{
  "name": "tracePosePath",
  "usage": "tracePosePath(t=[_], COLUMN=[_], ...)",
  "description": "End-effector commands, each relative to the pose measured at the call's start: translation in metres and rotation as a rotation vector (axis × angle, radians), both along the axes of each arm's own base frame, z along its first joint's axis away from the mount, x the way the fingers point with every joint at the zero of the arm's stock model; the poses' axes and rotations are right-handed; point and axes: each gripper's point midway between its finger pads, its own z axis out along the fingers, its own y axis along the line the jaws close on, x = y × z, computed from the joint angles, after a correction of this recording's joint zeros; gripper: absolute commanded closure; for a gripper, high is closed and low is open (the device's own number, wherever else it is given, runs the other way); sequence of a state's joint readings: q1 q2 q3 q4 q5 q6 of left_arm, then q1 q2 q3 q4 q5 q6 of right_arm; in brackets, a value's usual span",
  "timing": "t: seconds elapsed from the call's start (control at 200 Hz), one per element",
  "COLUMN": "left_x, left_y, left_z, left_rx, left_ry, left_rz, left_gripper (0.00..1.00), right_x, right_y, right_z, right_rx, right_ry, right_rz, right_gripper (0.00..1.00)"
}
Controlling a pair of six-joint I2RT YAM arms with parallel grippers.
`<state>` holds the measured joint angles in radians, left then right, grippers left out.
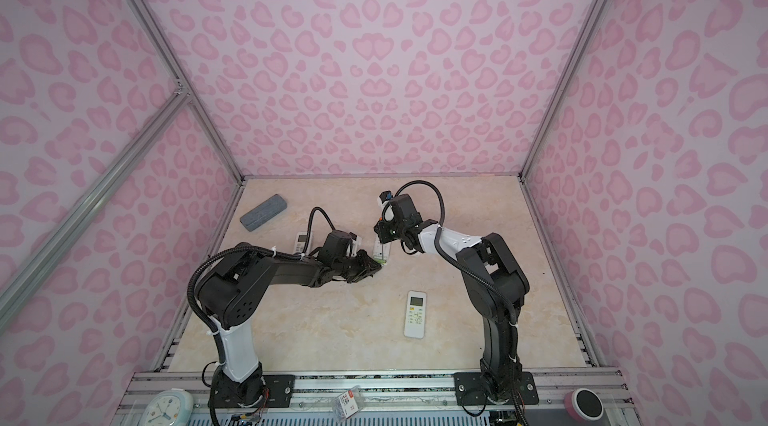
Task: Unload the batteries from the remote control
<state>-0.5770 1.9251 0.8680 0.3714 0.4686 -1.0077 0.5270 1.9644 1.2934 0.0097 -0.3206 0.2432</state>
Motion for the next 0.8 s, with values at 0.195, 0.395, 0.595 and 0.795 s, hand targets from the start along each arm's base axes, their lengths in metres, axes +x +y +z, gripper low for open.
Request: tracePosePath(t=[0.195, 0.395, 0.595, 0.795], left_x=[0.004, 0.005, 0.006, 0.005], left_y=[0.025, 0.024, 0.023, 0.024], left_z=[-0.024, -0.025, -0.025, -0.026], left_rx=[0.115, 0.114, 0.113, 0.114], left_ry=[0.024, 0.024, 0.024, 0.025], left_rz=[0.058, 0.056, 0.053, 0.052], left_gripper=[0.84, 0.84, 0.84, 0.84], right_x=[-0.006, -0.005, -0.001, 0.004], right_y=[-0.013, -0.012, -0.012, -0.014], right_z=[-0.037, -0.043, -0.048, -0.039], right_rx=[0.017, -0.003, -0.020, -0.034], right_ry=[0.206, 0.244, 0.268, 0.233], right_rz=[-0.032, -0.032, -0.042, -0.056], right_gripper=[1.00, 1.00, 1.00, 1.00])
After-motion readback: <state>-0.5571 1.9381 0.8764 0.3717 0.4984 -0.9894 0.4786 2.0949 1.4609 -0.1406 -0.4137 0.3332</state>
